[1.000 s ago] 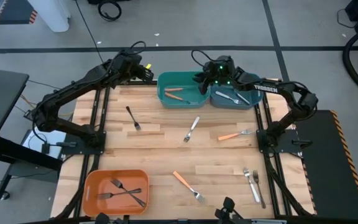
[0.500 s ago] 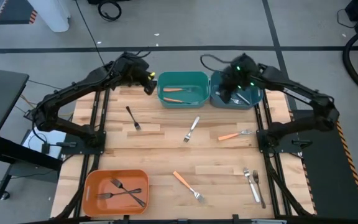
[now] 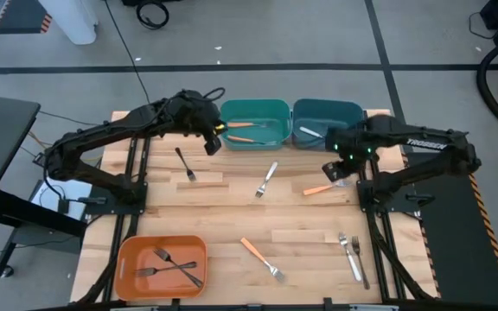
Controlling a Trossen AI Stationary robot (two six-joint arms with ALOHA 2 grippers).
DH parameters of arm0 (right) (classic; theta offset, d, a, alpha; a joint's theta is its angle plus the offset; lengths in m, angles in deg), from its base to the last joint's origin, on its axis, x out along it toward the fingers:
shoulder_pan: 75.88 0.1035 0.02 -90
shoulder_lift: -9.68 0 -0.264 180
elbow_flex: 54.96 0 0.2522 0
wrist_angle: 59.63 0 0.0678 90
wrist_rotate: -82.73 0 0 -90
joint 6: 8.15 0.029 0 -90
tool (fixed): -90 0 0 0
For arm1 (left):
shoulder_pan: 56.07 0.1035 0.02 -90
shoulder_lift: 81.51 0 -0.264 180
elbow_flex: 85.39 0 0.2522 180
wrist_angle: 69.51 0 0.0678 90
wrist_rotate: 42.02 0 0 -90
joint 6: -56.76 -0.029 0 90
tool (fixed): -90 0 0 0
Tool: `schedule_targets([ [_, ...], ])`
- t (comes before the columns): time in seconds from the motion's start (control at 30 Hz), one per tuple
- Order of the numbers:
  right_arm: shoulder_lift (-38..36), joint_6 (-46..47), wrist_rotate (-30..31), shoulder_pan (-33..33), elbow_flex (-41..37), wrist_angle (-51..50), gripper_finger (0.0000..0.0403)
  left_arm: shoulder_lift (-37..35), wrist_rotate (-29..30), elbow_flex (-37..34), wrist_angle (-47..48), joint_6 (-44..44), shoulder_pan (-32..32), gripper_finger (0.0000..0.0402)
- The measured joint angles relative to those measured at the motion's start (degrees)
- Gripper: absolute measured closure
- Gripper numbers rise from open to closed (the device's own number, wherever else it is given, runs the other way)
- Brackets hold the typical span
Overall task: Sort silverware by color (type)
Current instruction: Put the white fork into the blue bin
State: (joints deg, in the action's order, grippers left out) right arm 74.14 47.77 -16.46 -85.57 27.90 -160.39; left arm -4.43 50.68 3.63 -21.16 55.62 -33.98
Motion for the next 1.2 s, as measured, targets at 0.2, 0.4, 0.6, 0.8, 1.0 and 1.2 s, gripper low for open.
schedule_targets([
  [0.2, 0.03, 13.91, 5.92, 11.86, -0.02, 0.63, 0.0278, 0.0, 0.0, 0.0, 0.61, -0.04, -3.58, 0.0292],
  [0.4, 0.08, 28.92, 9.42, 19.91, -0.65, 1.54, 0.0278, 0.54, -0.1, 0.04, 1.1, 0.39, -6.55, 0.0292],
  [0.6, 1.63, 40.28, 3.71, 31.45, -4.88, 6.44, 0.0278, 0.52, -0.06, 0.07, 0.79, 0.46, -7.88, 0.0292],
  [0.8, 5.82, 52.73, 0.04, 40.68, -9.06, 13.3, 0.0278, 0.52, 0.04, 0.07, 0.02, 0.44, -7.78, 0.0292],
  [1.0, 11.86, 55.02, 0.15, 45.87, -10.49, 21.15, 0.0278, 0.52, 0.02, 0.06, -0.7, 0.17, -7.46, 0.0292],
  [1.2, 18.85, 55.06, 0.04, 50.01, -10.51, 21.54, 0.0278, 0.52, 0.04, 0.05, -0.49, 0.13, -7.42, 0.0292],
])
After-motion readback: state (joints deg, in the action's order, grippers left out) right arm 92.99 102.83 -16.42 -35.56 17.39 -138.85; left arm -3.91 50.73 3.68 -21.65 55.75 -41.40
